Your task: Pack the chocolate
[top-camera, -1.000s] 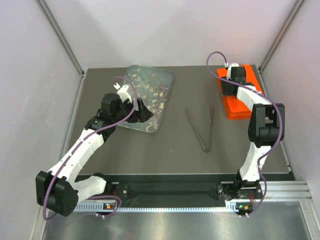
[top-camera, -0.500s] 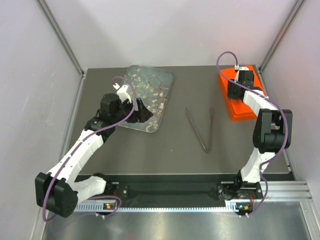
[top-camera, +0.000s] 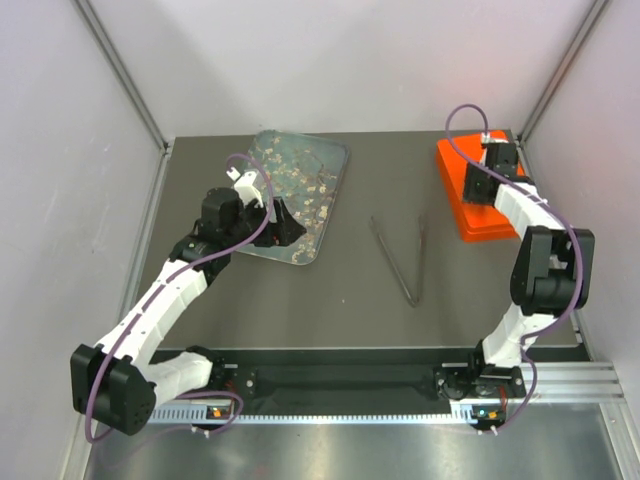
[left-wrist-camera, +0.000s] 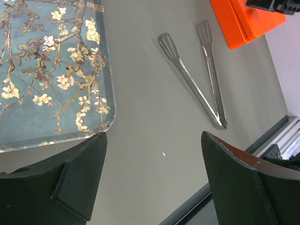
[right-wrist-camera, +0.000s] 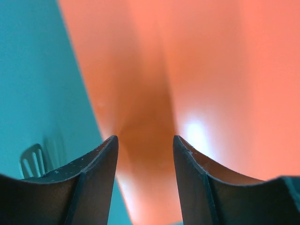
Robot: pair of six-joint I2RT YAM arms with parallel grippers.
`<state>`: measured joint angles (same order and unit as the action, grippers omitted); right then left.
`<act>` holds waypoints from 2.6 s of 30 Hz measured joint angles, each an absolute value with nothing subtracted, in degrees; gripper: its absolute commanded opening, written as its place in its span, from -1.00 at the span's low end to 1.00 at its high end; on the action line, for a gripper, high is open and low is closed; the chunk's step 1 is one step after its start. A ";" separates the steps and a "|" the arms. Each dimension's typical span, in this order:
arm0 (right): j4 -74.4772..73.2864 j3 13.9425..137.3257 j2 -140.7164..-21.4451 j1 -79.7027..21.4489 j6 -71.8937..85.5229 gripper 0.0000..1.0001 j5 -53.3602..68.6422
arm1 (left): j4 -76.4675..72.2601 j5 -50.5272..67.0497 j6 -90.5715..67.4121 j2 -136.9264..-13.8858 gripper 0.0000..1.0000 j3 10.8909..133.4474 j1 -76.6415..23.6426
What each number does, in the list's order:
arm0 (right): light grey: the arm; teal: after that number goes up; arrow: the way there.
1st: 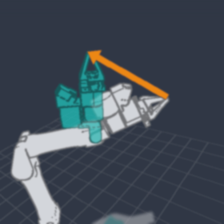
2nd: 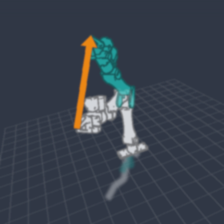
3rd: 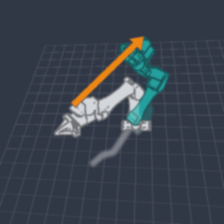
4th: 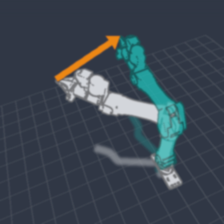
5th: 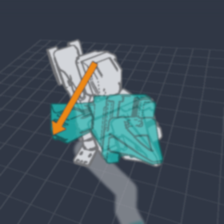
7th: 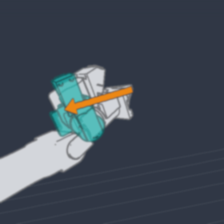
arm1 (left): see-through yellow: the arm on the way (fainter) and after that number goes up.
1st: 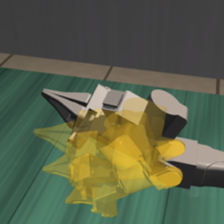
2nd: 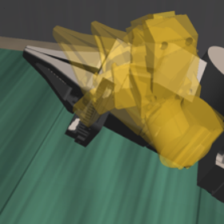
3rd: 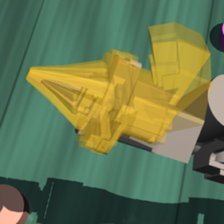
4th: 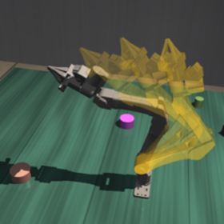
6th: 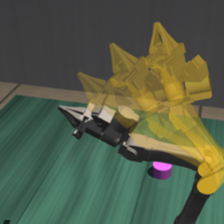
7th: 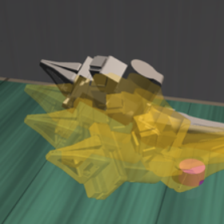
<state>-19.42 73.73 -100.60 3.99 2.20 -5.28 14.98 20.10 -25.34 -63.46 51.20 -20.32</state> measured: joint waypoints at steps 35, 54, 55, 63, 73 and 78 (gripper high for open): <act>-22.33 67.29 -88.31 20.95 29.74 0.55 -12.95 | 6.15 15.29 -36.56 -86.61 0.62 71.18 -30.41; -16.29 89.89 -112.64 22.59 7.40 0.62 10.22 | -18.24 10.59 -48.29 -133.64 0.41 101.75 -39.77; -16.36 90.59 -113.54 22.83 6.96 0.63 10.83 | -18.85 10.46 -48.38 -135.06 0.41 103.13 -39.92; -19.18 95.94 -119.15 25.12 2.42 0.64 13.74 | -26.11 8.82 -51.62 -143.72 0.38 111.33 -42.09; -20.86 96.66 -121.78 26.00 2.81 0.55 22.37 | -26.48 6.33 -50.63 -147.17 0.39 113.49 -42.63; -15.73 92.03 -121.21 26.15 6.13 0.50 25.61 | -25.54 5.19 -48.16 -147.17 0.39 113.49 -42.17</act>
